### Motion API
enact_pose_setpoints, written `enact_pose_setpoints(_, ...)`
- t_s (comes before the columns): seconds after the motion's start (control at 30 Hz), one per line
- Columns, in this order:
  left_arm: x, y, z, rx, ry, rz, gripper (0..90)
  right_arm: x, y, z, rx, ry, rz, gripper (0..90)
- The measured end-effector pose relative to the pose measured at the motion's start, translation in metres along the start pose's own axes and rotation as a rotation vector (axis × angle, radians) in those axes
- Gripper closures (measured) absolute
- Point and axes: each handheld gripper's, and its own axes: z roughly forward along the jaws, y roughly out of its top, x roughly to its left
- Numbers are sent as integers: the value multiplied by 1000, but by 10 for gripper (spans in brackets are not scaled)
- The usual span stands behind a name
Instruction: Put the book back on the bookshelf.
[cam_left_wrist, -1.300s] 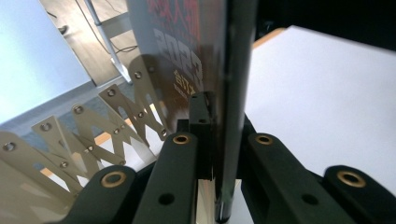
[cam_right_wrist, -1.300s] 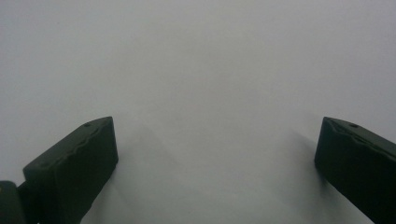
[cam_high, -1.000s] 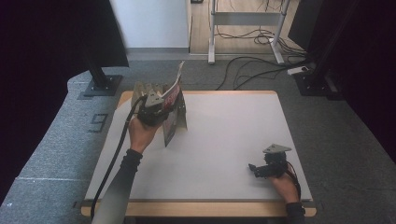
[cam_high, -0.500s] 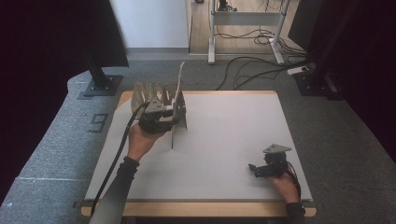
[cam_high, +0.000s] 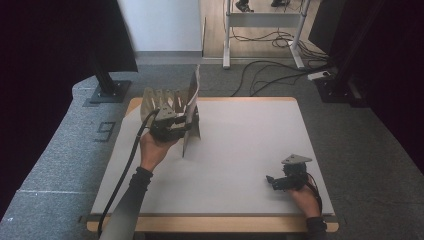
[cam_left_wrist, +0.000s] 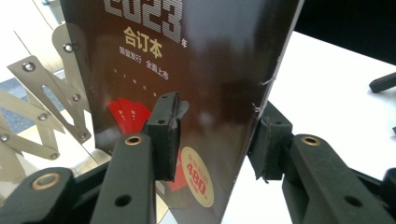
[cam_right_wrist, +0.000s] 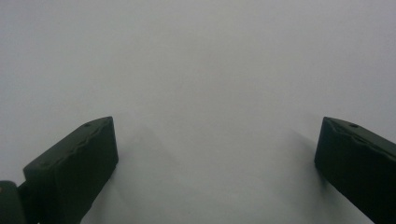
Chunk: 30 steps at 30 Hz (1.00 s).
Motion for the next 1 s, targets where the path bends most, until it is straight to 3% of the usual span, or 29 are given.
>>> enact_pose_setpoints(0.3,-3,-1,-1,21,-26,9,431,0,0,0,0,0,-2,0)
enact_pose_setpoints(0.57,-9,-3,-16,19,-63,45,312,0,0,0,1,0,0,0)
enact_pose_setpoints(0.77,-8,-7,-34,-16,-138,22,222,0,1,0,2,0,0,0)
enact_pose_setpoints(1.0,-5,-22,-52,-37,-177,-10,144,0,1,0,4,1,0,0)
